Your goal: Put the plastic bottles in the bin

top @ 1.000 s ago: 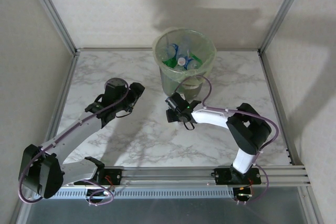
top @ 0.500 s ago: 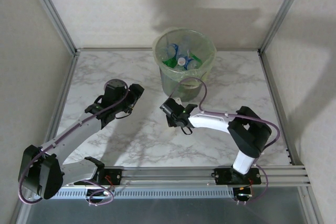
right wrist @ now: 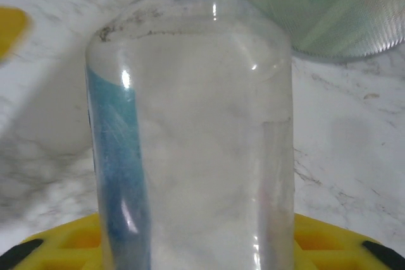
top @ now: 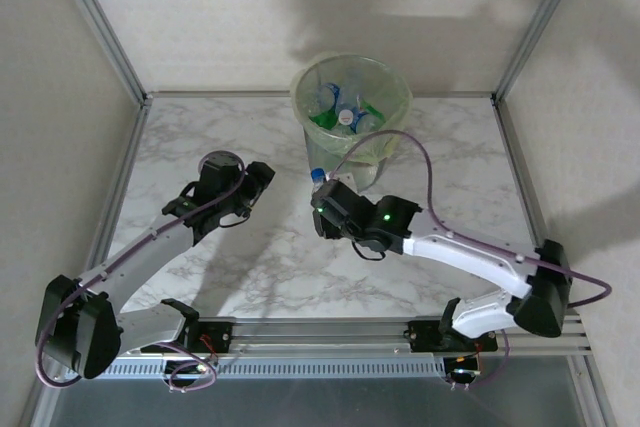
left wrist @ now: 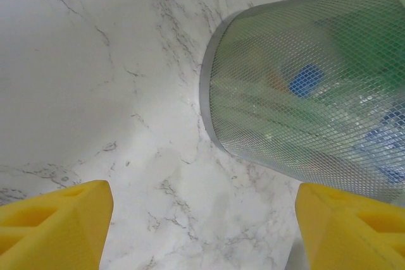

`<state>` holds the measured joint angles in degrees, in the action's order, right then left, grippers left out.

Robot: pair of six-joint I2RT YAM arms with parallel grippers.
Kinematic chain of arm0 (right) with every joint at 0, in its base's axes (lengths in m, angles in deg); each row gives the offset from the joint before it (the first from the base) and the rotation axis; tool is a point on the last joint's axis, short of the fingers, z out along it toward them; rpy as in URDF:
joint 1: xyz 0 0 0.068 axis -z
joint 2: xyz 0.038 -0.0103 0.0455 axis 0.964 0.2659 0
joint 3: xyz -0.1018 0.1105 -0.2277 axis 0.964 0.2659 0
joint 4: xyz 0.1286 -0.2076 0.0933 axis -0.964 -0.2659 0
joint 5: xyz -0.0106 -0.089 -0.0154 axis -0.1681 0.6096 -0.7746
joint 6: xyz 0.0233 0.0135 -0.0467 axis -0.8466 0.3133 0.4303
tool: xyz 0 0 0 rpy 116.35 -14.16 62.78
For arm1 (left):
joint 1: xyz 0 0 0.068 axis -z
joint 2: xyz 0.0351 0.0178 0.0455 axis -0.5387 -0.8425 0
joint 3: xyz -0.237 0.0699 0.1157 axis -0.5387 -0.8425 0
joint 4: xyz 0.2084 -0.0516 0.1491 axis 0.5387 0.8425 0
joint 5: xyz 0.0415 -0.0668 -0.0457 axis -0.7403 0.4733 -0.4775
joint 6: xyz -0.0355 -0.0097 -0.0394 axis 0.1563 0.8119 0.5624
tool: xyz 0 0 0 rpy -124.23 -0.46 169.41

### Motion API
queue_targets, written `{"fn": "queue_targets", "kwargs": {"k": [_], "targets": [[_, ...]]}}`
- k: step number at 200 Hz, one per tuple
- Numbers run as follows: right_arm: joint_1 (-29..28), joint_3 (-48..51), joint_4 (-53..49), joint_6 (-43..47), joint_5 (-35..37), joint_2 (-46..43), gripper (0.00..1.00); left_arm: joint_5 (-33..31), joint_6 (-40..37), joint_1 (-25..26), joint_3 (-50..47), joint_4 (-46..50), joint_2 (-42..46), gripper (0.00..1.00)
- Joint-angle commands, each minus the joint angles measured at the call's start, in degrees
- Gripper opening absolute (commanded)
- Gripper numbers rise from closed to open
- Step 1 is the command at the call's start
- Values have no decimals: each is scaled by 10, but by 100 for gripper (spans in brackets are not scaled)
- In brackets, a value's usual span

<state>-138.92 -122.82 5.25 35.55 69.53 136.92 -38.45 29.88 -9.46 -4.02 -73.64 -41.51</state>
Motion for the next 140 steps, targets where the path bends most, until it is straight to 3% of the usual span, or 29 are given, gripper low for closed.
{"fn": "queue_targets", "kwargs": {"k": [1, 35, 89, 113, 140], "targets": [[-12, -93, -86, -24, 65, -39, 43, -13, -18, -4, 20, 8, -10, 76], [26, -294, -153, -4, 142, -7, 46, -15, -27, -1, 40, 13, -28, 76], [203, -542, -190, 70, 54, 132, 46, -15, -29, 6, 54, 16, -36, 75], [241, -612, -217, 87, 42, 200, 45, -16, -31, 6, 57, 23, -33, 76], [274, -601, -205, 99, 38, 222, 45, -14, -36, 6, 61, 29, -31, 75]]}}
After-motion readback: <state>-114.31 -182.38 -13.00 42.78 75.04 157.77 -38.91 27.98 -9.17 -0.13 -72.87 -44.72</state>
